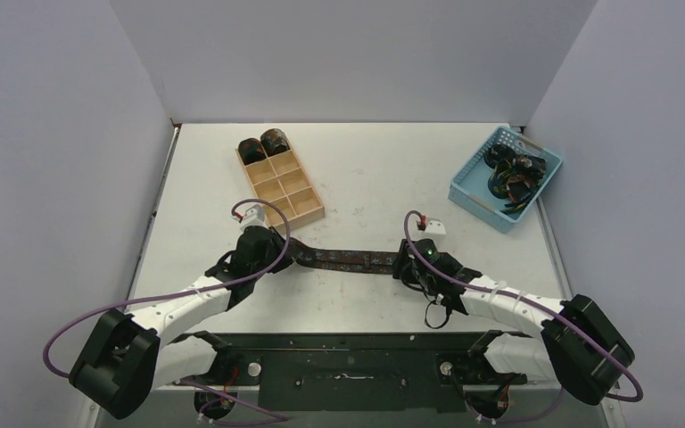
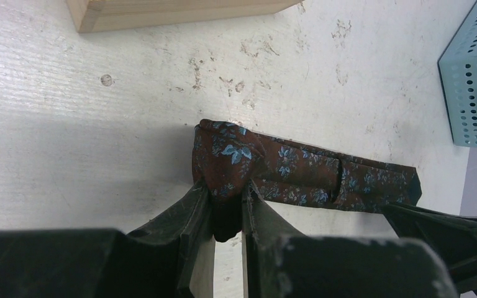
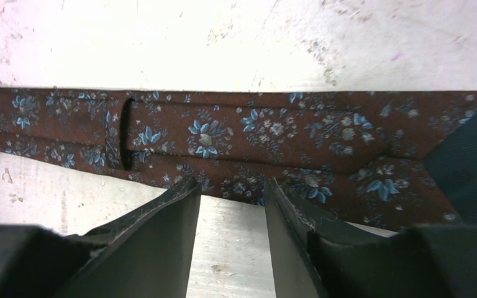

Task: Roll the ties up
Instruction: Roll the tie at the center of the board.

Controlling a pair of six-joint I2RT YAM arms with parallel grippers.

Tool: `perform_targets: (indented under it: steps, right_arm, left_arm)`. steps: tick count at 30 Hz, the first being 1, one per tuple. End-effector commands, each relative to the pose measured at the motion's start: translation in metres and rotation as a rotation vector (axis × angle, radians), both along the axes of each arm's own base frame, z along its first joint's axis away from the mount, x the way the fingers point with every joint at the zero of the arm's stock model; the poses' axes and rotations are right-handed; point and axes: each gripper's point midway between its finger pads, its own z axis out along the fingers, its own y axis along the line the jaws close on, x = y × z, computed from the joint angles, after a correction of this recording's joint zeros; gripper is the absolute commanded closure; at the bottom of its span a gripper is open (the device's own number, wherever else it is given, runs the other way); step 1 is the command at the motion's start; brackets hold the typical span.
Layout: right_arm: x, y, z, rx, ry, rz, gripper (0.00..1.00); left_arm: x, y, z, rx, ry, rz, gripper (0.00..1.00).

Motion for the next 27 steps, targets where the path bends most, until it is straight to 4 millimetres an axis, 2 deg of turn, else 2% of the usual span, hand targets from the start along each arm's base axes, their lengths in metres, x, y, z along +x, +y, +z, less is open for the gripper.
perform_targets:
  steps: [1,4,12,16,22,27]
  right_arm:
    - [0.022,-0.012,0.035,-0.041,-0.099,-0.084,0.56]
    - [0.034,-0.018,0.04,-0.067,-0.109,-0.121,0.56]
    - [0.048,-0.026,0.018,-0.137,-0.057,-0.156,0.62]
    - [0.042,-0.028,0.007,-0.149,-0.025,-0.152,0.68]
    - [0.026,-0.032,-0.006,-0.14,0.015,-0.145,0.83]
    - [0.018,-0.031,-0.014,-0.129,0.041,-0.127,0.86]
  left_arm:
    - [0.004,0.0,0.01,-0.016,-0.04,0.019,1.0]
    - [0.003,0.001,0.008,-0.017,-0.04,0.018,1.0]
    - [0.003,-0.001,0.008,-0.018,-0.043,0.01,1.0]
    - [0.004,0.0,0.01,-0.016,-0.044,0.014,1.0]
    - [0.008,0.003,0.016,-0.002,-0.062,0.029,1.0]
    - [0.009,0.003,0.016,0.007,-0.063,0.031,1.0]
